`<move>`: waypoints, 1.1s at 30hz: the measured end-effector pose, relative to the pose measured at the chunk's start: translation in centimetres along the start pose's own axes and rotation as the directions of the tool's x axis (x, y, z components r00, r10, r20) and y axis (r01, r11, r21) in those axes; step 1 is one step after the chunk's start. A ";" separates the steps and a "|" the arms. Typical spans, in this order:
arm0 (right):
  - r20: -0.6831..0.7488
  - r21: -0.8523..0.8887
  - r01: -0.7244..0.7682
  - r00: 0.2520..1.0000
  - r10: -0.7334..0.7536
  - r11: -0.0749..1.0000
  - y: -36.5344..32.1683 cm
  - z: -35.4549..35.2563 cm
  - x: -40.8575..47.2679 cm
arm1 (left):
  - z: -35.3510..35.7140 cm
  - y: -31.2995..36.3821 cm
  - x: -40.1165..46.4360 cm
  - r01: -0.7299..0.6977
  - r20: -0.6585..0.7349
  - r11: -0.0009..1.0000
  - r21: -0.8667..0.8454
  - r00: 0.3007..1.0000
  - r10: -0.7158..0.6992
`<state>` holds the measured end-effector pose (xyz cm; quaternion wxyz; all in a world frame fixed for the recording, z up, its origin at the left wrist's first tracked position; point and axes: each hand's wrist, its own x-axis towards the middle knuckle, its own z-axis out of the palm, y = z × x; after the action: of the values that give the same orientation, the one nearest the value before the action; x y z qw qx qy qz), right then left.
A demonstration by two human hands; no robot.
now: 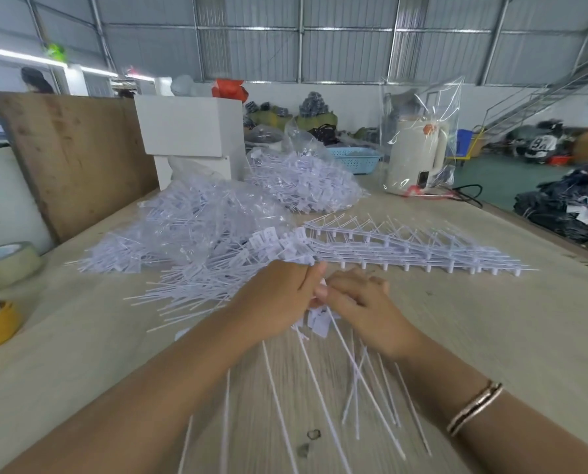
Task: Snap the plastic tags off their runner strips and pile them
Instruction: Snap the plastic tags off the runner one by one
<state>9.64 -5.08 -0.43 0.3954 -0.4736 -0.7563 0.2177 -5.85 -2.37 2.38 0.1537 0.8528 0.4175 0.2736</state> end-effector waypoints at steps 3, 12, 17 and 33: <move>-0.051 0.116 -0.036 0.998 0.042 0.993 0.4 -0.6 0.2 | -0.5 -0.6 0.3 0.078 0.000 0.992 -0.096 0.997 -0.078; -0.041 -0.111 -0.032 0.999 0.028 0.993 0.3 -0.7 -0.2 | -0.1 -3.1 -2.1 -0.099 0.000 0.995 0.023 0.995 0.099; 0.041 -0.058 0.006 0.999 -0.004 0.998 -0.2 -0.6 -0.3 | 0.1 -2.4 -2.5 -0.172 0.017 0.983 0.071 0.985 0.171; -0.297 0.539 0.109 0.952 0.068 0.835 -1.2 0.4 0.1 | 0.2 -1.4 -2.6 0.049 -0.082 0.790 -0.611 0.989 -0.125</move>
<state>8.68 -5.55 0.20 0.6286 -0.3598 -0.5966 0.3456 -7.92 -3.58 0.64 0.4063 0.7207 0.3547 0.4355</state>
